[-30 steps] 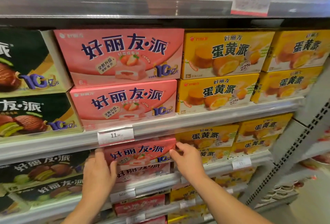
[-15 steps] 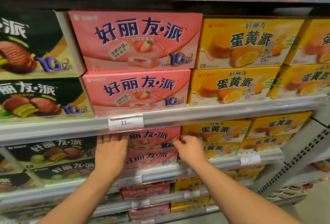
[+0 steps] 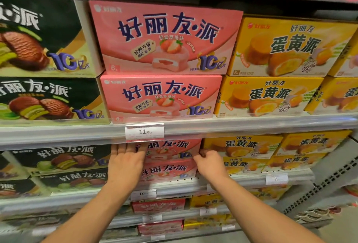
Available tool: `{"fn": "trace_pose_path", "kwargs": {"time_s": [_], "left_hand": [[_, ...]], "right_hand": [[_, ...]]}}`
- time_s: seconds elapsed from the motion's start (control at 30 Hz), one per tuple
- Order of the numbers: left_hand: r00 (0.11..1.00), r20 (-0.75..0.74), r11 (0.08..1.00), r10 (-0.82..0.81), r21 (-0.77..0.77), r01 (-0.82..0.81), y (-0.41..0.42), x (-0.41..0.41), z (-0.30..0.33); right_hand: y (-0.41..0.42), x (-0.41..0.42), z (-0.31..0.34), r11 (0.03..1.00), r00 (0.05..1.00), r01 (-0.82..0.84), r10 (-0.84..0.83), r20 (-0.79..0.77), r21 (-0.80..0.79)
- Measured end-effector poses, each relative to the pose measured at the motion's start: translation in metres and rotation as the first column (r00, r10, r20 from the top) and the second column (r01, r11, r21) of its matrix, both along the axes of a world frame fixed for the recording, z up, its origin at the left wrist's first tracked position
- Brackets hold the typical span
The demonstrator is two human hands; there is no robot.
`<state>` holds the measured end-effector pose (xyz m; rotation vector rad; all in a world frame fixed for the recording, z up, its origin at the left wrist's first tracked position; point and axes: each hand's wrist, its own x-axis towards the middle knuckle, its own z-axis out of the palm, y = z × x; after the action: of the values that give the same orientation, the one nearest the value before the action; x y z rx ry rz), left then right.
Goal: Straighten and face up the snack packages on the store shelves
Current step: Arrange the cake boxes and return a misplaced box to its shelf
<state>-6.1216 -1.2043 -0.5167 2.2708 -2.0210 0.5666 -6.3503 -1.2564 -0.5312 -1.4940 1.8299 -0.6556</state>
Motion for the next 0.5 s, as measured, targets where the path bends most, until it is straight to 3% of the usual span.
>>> {"fn": "trace_pose_path", "kwargs": {"time_s": [0.37,0.5], "left_hand": [[0.999,-0.015,0.997,-0.045,-0.067,0.044,-0.0003,0.0004,0.0015],[1.000,0.001,1.000,-0.012,0.024,0.012,-0.0017,-0.0021,-0.0034]], "right_hand": [[0.0023,-0.0026,-0.0041,1.000,0.997,-0.008,0.006,-0.083,-0.026],[0.0052,-0.0058,-0.0046,0.998,0.998,-0.051,0.050,-0.050,-0.033]]}}
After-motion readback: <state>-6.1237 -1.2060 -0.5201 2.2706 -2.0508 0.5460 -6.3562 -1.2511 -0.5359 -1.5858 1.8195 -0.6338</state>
